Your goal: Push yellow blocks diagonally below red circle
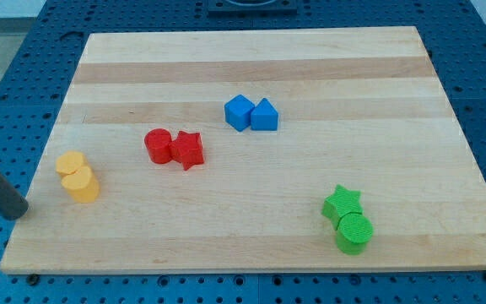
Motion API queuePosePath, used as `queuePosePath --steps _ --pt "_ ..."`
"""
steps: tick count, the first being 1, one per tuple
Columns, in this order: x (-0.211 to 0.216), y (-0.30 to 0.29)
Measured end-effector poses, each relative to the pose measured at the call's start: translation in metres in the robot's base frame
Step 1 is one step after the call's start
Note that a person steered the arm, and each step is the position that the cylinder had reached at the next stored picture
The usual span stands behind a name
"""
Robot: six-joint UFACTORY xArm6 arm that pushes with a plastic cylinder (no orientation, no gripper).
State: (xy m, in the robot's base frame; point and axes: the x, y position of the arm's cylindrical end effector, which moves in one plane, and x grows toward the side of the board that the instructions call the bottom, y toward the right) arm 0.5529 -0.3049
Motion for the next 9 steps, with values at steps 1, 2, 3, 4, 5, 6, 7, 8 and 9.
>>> queuePosePath --steps 1,2,3,4,5,6,7,8,9 --pt "-0.003 0.0" --pt "-0.006 0.0" --pt "-0.019 0.0" --pt "-0.06 0.001" --pt "-0.088 0.014" --pt "-0.08 0.063" --pt "-0.055 0.114" --pt "-0.036 0.141" --pt "-0.05 0.122"
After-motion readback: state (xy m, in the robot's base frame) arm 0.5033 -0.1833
